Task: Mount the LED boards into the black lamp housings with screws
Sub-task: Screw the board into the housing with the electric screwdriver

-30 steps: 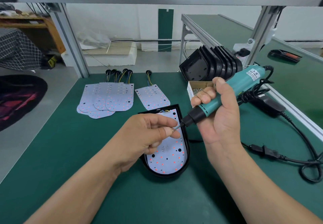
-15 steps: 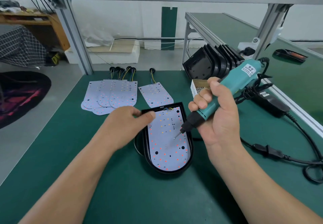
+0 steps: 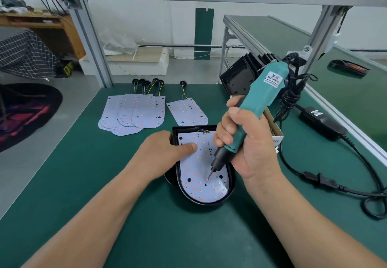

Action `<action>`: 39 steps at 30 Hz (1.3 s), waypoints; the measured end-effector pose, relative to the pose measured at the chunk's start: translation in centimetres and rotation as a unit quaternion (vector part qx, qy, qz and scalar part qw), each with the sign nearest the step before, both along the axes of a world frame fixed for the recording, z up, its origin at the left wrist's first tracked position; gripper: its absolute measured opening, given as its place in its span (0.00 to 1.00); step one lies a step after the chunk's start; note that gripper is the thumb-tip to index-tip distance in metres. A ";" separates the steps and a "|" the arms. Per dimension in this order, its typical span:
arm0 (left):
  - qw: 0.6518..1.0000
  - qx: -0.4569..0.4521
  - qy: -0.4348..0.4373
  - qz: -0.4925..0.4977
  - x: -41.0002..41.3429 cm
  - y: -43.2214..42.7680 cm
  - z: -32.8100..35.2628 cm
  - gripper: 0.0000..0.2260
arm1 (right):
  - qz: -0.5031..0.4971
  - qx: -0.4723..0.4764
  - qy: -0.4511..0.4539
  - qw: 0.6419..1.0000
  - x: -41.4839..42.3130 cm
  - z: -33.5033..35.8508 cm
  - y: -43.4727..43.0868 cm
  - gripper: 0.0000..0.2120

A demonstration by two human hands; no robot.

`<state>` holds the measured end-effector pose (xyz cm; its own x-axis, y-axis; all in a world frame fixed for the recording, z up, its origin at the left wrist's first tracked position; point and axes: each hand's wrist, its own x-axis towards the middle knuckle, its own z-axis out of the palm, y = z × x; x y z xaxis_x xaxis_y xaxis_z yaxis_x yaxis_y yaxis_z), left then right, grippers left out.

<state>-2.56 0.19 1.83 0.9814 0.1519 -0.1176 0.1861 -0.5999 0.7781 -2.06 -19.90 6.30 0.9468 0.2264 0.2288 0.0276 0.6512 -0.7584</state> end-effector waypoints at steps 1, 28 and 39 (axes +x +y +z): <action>1.000 -0.001 0.000 -0.003 0.0 0.0 0.0 0.25 | 0.005 -0.005 -0.005 1.000 -0.1 0.0 0.1 0.06; 0.999 0.006 -0.019 -0.048 0.3 0.3 -0.2 0.16 | 0.029 -0.011 -0.028 0.999 -0.4 -0.2 0.4 0.06; 0.999 0.016 -0.009 -0.035 0.2 0.2 0.0 0.20 | 0.035 -0.009 -0.013 0.999 -0.3 -0.4 0.4 0.06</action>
<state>-2.35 0.34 1.87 0.9916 0.0870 -0.0960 0.1294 -0.6350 0.7616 -2.32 -19.45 5.88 0.9224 0.2954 0.2486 0.0027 0.6389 -0.7693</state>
